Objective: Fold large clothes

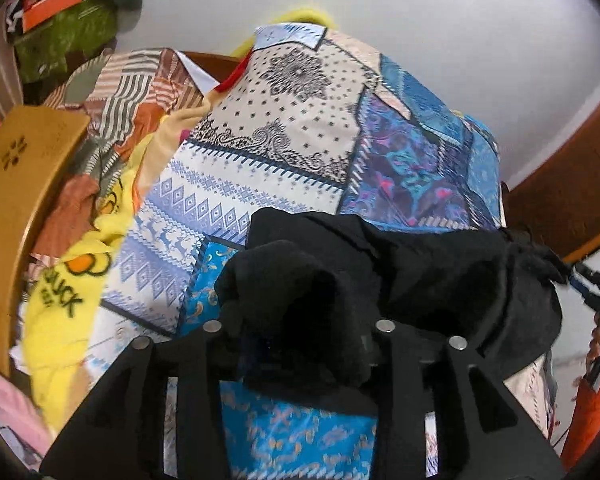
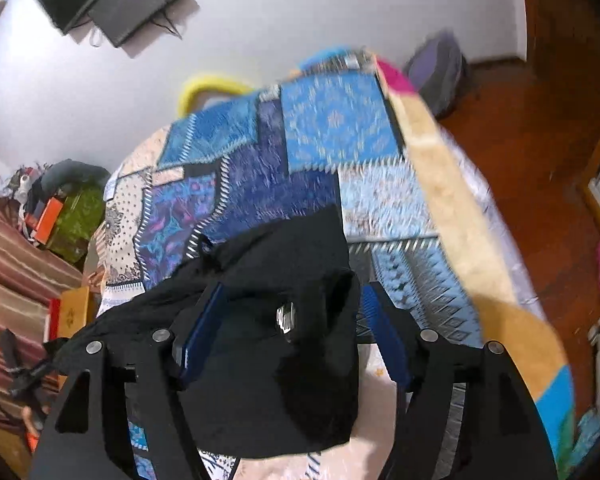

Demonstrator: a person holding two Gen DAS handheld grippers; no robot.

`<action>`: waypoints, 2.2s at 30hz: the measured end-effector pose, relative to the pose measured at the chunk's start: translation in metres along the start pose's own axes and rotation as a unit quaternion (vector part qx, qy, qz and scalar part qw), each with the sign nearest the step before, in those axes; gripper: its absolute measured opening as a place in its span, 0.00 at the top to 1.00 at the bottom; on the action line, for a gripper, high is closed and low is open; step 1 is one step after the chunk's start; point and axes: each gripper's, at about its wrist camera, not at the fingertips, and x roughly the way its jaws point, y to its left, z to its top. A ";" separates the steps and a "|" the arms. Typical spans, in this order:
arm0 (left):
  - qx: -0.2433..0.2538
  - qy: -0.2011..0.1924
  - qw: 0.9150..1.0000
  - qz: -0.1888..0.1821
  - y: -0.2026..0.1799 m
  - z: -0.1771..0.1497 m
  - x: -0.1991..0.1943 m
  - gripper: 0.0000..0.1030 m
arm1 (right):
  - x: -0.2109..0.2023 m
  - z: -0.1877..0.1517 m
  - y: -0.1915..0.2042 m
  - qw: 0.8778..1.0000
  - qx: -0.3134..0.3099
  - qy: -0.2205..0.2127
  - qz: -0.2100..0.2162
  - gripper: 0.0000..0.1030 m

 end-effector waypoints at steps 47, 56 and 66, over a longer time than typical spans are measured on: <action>0.119 0.021 0.993 -0.012 -0.129 -0.050 0.104 0.29 | 0.091 -0.096 0.128 0.965 -0.257 0.014 -0.049 0.32; 0.083 0.026 0.996 -0.022 -0.113 -0.055 0.113 0.09 | 0.085 -0.100 0.125 0.957 -0.283 0.007 -0.064 0.30; 0.092 0.025 0.995 0.015 -0.099 -0.086 0.087 0.10 | 0.064 -0.104 0.101 0.956 -0.271 0.021 -0.109 0.24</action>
